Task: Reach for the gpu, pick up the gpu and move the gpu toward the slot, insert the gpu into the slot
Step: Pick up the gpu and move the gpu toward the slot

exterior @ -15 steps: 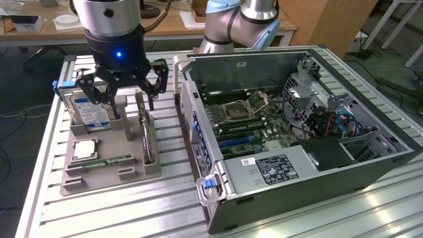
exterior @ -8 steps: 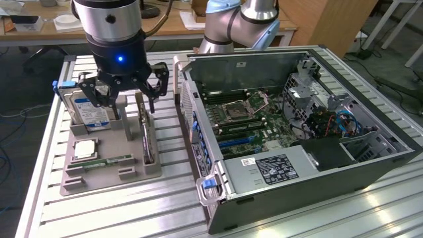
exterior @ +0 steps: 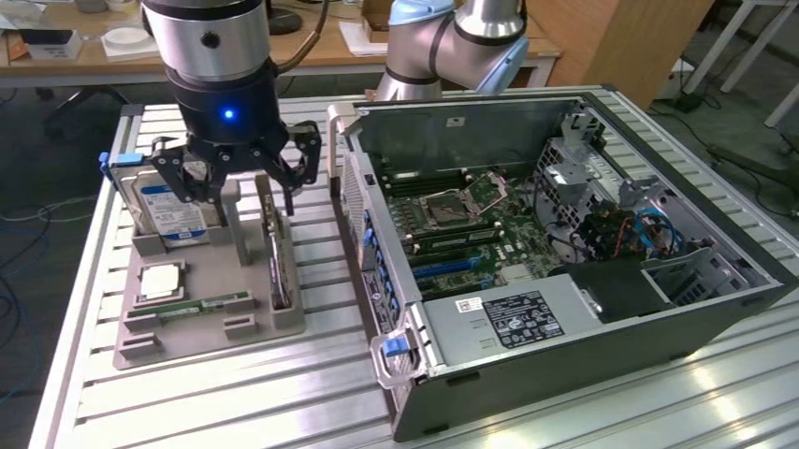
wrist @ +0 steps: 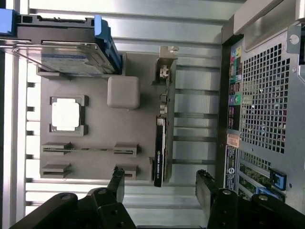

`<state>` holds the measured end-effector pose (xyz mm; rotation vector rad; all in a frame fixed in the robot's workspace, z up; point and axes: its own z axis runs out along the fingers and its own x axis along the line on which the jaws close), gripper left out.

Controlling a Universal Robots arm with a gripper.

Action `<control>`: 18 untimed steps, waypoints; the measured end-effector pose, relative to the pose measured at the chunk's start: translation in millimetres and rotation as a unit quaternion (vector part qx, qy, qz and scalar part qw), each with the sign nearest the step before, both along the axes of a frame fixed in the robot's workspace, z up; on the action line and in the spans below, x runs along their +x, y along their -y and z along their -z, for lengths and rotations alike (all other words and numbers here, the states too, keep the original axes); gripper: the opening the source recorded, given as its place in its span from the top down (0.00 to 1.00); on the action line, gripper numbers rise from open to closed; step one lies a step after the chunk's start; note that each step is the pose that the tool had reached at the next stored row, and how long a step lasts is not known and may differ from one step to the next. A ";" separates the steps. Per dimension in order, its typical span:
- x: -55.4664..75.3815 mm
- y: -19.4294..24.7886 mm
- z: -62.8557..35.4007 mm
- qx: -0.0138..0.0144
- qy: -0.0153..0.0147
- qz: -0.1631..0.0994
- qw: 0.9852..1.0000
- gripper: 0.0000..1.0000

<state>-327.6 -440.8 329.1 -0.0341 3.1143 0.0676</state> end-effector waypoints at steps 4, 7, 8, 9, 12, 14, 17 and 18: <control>0.6 -0.1 6.7 0.000 0.000 0.000 1.000 0.29; 0.7 -0.1 11.7 0.000 0.000 0.000 1.000 0.29; 0.9 -0.6 12.9 0.000 0.000 0.000 1.000 0.29; 1.0 -2.2 13.7 0.000 0.000 0.000 1.000 0.29; 0.9 -4.8 16.5 0.000 0.000 0.000 1.000 0.29; 1.1 -5.1 18.7 0.000 0.000 0.000 1.000 0.29; 0.9 -6.6 20.9 0.000 0.000 0.000 1.000 0.29; 1.0 -7.1 21.6 0.000 0.000 0.000 1.000 0.29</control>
